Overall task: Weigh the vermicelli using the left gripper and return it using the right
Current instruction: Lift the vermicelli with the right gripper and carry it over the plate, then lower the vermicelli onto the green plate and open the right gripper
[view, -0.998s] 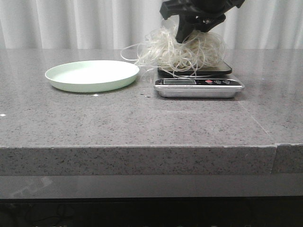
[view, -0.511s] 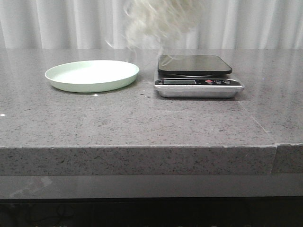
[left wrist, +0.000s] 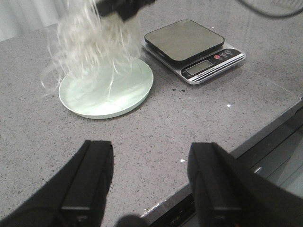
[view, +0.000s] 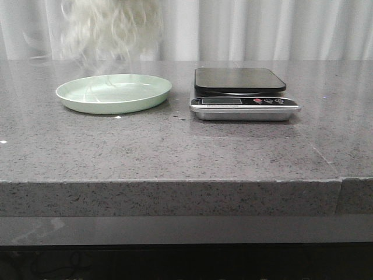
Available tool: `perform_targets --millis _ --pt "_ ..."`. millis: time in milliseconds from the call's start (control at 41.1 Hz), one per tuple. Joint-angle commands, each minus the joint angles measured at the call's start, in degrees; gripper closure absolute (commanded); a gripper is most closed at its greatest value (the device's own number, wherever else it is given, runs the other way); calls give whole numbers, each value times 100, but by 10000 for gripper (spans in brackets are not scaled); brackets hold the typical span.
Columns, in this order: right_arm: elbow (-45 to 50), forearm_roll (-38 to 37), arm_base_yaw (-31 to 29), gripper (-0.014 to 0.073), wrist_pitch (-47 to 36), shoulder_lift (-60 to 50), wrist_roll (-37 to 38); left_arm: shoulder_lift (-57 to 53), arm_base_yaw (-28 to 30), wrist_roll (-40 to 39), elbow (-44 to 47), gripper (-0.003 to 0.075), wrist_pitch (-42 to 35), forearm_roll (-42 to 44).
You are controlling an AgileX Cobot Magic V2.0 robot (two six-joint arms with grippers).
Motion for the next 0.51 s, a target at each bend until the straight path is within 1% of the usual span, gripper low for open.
perform_targets --millis 0,97,170,341,414,487 --pt "-226 -17 -16 414 -497 -155 -58 44 -1 -55 -142 302 -434 -18" --pt "-226 54 -16 409 -337 -9 -58 44 -1 -55 -142 302 -434 -18" --pt "-226 54 -16 378 -235 62 -58 44 -1 -55 -142 302 -434 -18" --pt "-226 79 -22 188 -71 116 -53 44 -1 -55 -142 302 -434 -18" --pt "-226 93 -22 137 22 44 -53 44 -1 -55 -133 302 -434 -18" --pt "-226 93 -22 125 180 -105 -53 44 -1 -55 -104 302 -434 -18"
